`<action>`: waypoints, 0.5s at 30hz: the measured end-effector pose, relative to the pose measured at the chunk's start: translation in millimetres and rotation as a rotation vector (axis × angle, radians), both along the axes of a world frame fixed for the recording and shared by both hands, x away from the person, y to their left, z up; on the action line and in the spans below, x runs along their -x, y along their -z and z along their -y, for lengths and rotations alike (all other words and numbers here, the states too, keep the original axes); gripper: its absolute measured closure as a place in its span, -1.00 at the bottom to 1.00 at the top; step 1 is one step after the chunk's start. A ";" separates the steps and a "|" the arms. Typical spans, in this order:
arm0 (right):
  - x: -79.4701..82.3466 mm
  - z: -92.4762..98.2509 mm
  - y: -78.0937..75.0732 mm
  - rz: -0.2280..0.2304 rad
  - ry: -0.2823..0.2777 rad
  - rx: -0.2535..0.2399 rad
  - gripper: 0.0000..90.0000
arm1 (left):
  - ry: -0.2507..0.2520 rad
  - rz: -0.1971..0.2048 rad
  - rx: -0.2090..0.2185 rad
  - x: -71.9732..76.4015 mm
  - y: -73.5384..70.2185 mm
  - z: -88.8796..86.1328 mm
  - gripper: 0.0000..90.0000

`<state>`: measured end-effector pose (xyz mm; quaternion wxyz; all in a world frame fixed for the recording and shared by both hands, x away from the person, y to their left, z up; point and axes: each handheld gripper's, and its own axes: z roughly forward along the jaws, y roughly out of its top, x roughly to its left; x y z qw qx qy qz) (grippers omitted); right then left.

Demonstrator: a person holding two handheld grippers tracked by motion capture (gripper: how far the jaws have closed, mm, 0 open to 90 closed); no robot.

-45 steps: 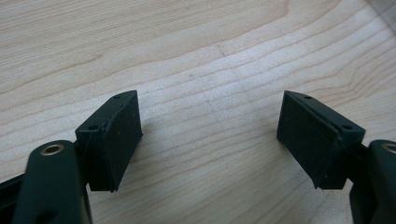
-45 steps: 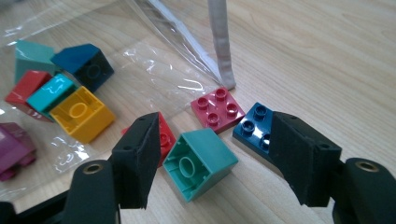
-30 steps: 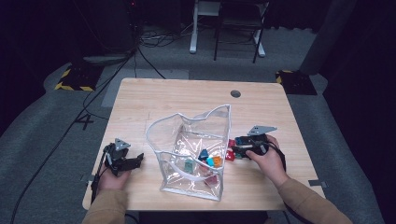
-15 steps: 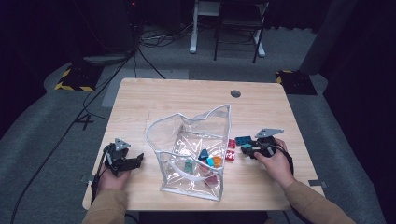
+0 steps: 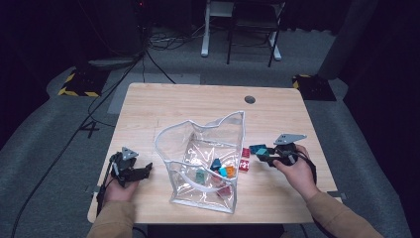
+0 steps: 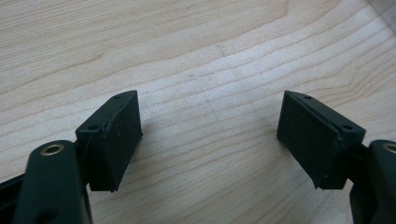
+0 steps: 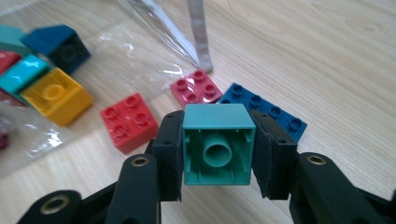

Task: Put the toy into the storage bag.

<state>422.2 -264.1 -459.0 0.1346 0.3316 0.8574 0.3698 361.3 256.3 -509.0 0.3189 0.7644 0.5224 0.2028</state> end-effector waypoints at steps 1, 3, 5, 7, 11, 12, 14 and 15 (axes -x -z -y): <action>0.9 0.0 -3.5 -0.001 -0.005 -0.008 0.31 | 0.000 0.000 0.000 0.0 0.0 0.0 -0.51; 2.9 0.2 -10.7 -0.004 -0.014 -0.024 0.31 | 0.000 0.000 0.000 0.0 0.0 0.0 -0.51; 5.0 0.2 -18.5 0.000 -0.025 -0.033 0.31 | 0.000 0.000 0.000 0.0 0.0 0.0 -0.51; 7.0 0.1 -26.7 0.003 -0.037 -0.040 0.31 | 0.000 0.000 0.000 0.0 0.0 0.0 -0.51; 10.7 0.5 -43.4 0.007 -0.054 -0.059 0.31 | 0.000 0.000 0.000 0.0 0.0 0.0 -0.51; 11.6 0.6 -47.7 0.007 -0.058 -0.062 0.31 | 0.000 0.000 0.000 0.0 0.0 0.0 -0.51; 13.0 0.9 -56.0 0.007 -0.065 -0.071 0.31 | 0.000 0.000 0.000 0.0 0.0 0.0 -0.51; 13.7 1.0 -60.1 0.008 -0.068 -0.074 0.31 | 0.000 0.000 0.000 0.0 0.0 0.0 -0.51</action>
